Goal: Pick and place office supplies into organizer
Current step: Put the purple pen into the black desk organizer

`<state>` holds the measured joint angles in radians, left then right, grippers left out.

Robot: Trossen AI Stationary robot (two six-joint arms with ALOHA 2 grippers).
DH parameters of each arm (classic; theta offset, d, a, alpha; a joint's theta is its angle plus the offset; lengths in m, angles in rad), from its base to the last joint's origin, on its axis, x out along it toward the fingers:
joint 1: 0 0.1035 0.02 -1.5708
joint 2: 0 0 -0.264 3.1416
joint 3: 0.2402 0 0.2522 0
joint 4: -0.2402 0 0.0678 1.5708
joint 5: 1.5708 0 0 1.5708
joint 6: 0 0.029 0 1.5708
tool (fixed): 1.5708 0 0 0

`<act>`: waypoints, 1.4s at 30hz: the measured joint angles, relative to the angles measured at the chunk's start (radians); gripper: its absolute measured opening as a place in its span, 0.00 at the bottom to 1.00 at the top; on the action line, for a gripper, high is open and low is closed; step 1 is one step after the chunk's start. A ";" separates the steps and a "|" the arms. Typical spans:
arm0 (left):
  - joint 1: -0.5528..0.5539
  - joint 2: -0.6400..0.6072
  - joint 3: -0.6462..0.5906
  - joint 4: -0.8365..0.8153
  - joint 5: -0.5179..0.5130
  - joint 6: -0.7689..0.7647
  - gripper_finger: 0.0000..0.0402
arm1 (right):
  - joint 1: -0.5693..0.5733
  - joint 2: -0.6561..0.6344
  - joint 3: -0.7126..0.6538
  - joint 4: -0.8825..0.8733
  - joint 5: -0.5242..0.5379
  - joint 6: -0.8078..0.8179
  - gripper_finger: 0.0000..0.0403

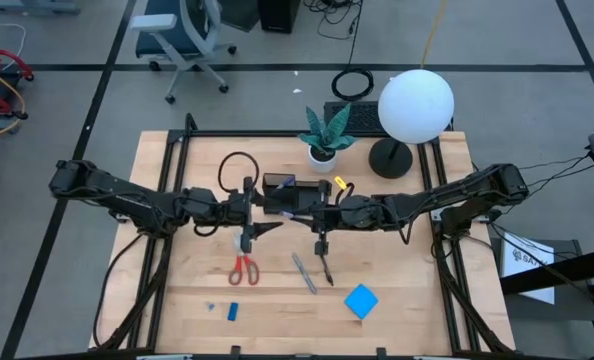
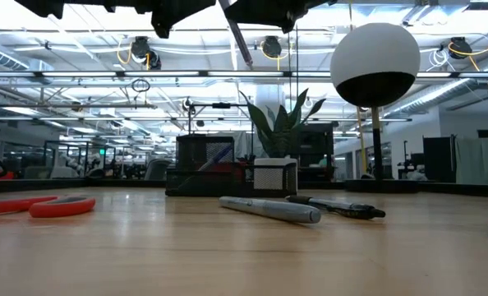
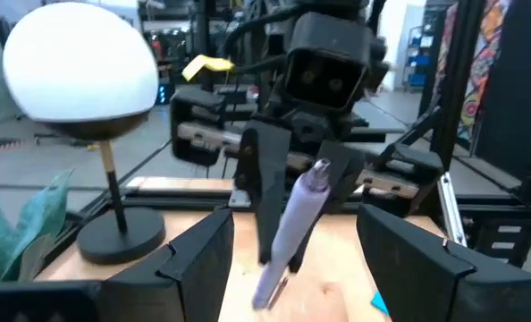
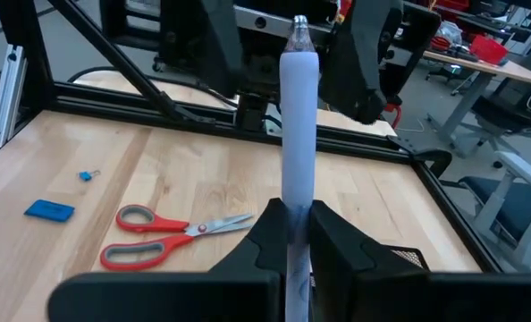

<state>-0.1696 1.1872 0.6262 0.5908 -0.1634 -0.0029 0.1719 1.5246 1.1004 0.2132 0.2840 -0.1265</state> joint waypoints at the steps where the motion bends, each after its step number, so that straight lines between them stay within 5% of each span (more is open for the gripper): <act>1: 0.000 0.010 0.000 0.022 0.004 0.002 0.61 | 0.000 0.000 0.000 0.000 0.000 0.001 0.04; 19: 0.038 0.087 0.000 0.118 0.006 -0.006 0.60 | 0.000 0.000 0.000 0.000 -0.002 0.009 0.04; 32: 0.037 0.085 0.000 0.120 0.022 0.026 0.11 | -0.001 0.000 0.000 -0.001 -0.019 0.019 0.04; 42: 0.033 0.085 0.000 0.119 0.036 0.026 0.10 | 0.000 0.000 0.000 -0.001 -0.027 0.016 0.12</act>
<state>-0.1368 1.2724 0.6258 0.7094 -0.1273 0.0228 0.1719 1.5242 1.1007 0.2119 0.2573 -0.1102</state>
